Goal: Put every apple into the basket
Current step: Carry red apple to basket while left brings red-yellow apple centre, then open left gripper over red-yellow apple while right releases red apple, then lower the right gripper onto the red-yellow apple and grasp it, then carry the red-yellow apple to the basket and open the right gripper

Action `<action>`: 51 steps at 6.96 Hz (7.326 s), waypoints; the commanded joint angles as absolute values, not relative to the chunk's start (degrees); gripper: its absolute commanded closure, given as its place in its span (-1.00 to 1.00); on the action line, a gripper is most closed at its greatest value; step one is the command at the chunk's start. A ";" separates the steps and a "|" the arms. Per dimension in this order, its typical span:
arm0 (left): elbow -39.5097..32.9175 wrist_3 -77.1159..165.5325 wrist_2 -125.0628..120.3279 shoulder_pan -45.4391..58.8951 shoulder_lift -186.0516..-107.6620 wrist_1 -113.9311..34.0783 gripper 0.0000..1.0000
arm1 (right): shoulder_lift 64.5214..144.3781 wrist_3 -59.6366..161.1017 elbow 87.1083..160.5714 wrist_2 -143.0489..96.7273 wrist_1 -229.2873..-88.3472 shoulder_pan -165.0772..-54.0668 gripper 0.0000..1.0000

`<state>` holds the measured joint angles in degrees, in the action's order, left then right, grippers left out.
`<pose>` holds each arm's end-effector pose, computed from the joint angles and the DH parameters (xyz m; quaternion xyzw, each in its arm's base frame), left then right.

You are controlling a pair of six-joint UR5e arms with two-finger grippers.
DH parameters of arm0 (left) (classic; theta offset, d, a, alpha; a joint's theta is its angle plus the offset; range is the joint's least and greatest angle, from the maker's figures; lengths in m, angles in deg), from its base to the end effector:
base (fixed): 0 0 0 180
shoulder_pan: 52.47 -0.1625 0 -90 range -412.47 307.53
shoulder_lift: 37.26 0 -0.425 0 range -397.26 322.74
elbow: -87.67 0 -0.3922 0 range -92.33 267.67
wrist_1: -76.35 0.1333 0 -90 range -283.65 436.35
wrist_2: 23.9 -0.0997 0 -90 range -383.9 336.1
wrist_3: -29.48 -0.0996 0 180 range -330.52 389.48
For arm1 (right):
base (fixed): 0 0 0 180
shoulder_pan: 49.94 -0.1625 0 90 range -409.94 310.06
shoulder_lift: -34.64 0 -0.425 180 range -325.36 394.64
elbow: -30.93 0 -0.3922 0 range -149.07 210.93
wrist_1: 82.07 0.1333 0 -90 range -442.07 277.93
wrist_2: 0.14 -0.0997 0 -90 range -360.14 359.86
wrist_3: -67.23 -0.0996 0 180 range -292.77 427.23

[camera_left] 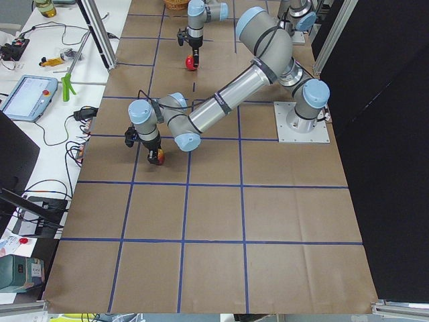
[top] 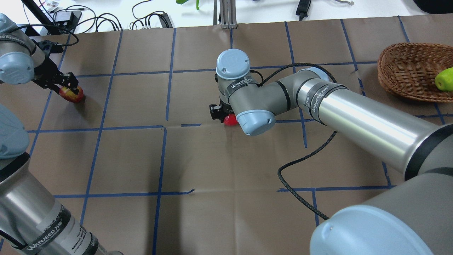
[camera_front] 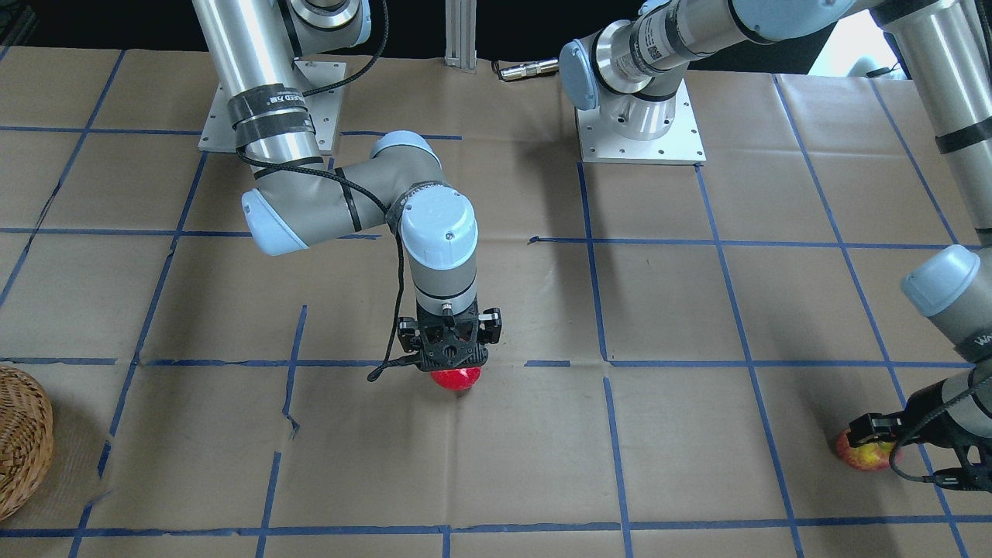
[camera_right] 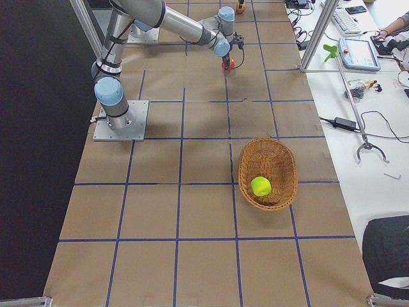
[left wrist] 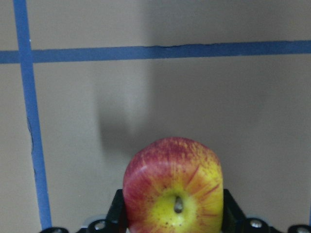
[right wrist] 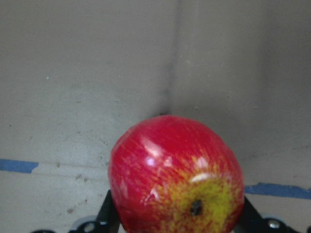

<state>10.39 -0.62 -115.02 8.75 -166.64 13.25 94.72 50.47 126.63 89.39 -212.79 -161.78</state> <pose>0.2316 -0.6945 0.2159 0.0115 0.9999 0.0030 0.0095 0.3622 -0.5432 0.2121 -0.0445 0.9980 -0.0406 0.0186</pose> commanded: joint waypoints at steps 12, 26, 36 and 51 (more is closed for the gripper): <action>6.73 16.47 -114.96 60.03 -162.23 7.15 0.43 | 90.66 114.86 110.14 90.30 -203.18 -109.10 0.50; -7.55 25.61 -114.87 33.40 -121.15 -19.28 -0.96 | 100.91 68.42 112.67 90.48 -191.14 -139.17 -0.92; -0.13 25.79 -113.55 35.34 -126.03 -18.83 -0.96 | 89.40 35.15 113.98 90.65 -199.58 -161.21 -0.92; 0.05 25.17 -114.34 34.90 -125.86 -20.50 -0.96 | 94.18 109.56 110.15 92.15 -197.65 -114.55 0.40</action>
<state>0.05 25.17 -114.34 34.91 -125.86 -20.50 97.50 104.91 112.52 92.26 -196.41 -116.99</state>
